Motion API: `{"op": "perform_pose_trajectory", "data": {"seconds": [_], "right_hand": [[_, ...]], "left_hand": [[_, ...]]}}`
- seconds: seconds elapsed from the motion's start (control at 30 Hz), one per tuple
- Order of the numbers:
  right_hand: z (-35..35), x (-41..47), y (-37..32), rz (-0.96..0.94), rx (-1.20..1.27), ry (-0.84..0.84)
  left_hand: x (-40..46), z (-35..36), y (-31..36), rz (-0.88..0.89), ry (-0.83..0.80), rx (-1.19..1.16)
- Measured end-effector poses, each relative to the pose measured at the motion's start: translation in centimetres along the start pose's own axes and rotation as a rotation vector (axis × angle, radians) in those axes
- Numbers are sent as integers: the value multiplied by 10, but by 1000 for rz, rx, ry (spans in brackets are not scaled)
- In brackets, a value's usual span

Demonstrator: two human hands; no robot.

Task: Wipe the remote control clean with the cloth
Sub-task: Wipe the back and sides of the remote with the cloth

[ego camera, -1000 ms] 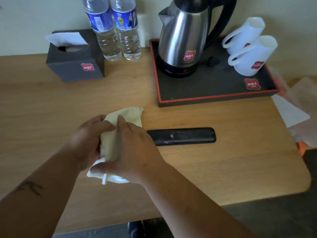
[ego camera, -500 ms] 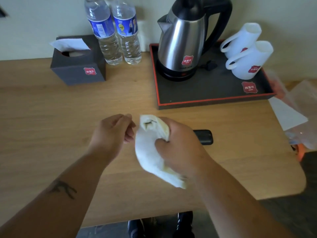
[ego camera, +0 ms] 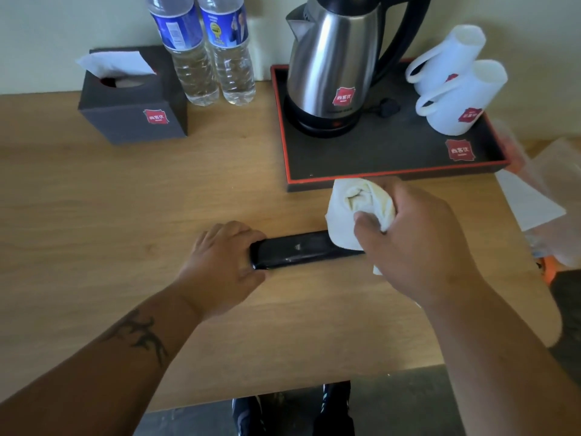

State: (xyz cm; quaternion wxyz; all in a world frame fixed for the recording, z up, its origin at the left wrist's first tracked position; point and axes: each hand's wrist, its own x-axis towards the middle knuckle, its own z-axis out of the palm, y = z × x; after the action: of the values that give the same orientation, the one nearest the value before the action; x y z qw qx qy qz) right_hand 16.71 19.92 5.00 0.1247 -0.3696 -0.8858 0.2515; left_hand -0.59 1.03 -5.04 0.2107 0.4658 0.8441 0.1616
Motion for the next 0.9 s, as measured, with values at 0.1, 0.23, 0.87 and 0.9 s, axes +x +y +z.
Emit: {"op": "perform_pose_trajectory", "data": {"seconds": [0.1, 0.23, 0.87, 0.9], "right_hand": [[21, -3, -1, -162, -171, 84], [65, -6, 5, -284, -262, -73], [72, -33, -6, -340, -295, -187], [71, -27, -11, -318, -291, -147]], "left_hand": [[-14, 2, -12, -27, 54, 85], [-23, 16, -17, -11, 109, 166], [-20, 22, -25, 44, 161, 164], [-20, 22, -26, 40, 161, 159]]}}
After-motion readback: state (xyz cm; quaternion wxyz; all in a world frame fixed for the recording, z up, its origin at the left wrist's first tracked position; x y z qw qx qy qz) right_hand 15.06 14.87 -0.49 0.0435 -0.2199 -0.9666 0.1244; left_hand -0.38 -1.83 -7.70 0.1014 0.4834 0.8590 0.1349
